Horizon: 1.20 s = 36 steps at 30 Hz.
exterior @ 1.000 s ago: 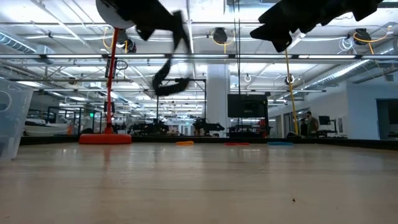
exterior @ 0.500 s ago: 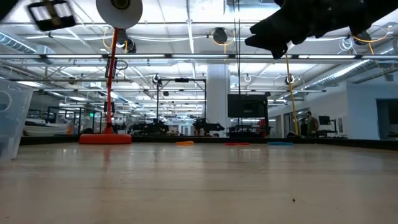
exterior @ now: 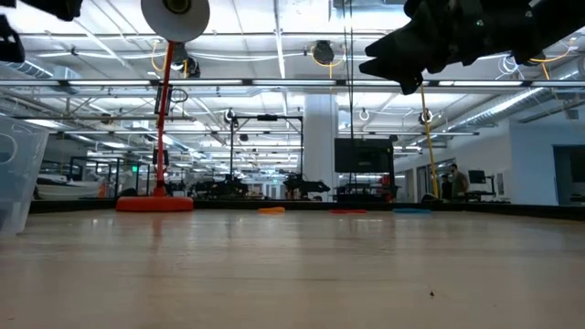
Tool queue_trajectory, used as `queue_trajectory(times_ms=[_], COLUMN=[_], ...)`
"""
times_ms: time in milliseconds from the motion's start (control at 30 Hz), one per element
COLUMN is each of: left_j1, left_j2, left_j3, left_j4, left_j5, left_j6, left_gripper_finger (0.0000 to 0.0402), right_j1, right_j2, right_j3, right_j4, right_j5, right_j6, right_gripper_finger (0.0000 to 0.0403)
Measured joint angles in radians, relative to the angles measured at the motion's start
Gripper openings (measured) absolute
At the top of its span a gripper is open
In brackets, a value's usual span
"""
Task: Pick and place rubber bands into bin
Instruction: Put the black rubber band into the transparent bin
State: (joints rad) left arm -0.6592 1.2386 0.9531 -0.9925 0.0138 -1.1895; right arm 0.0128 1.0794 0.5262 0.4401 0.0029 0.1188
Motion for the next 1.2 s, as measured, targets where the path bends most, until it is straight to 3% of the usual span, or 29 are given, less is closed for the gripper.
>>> queue_trajectory(times_ms=[367,567,833,1200], left_j1=[-0.004,-0.004,-0.002,0.006], left_j2=[0.211,0.234,0.234,0.234], left_j3=[0.000,0.000,0.000,0.000], left_j4=[0.002,0.034,0.136,0.130], left_j5=[0.076,0.047,0.003,0.004], left_j6=[0.047,0.036,0.056,-0.005], left_gripper_finger=[0.0003,0.0020,0.0007,0.0077], right_j1=[0.000,0.000,0.000,0.000], right_j2=[0.000,0.000,0.000,0.000], right_j3=[0.000,0.000,0.000,0.000], right_j4=[0.005,0.004,0.000,-0.003], right_j5=[0.000,0.000,0.000,-0.001], right_j6=[-0.001,0.000,0.000,-0.007], right_gripper_finger=[0.0182,0.0183,0.0183,0.0183])
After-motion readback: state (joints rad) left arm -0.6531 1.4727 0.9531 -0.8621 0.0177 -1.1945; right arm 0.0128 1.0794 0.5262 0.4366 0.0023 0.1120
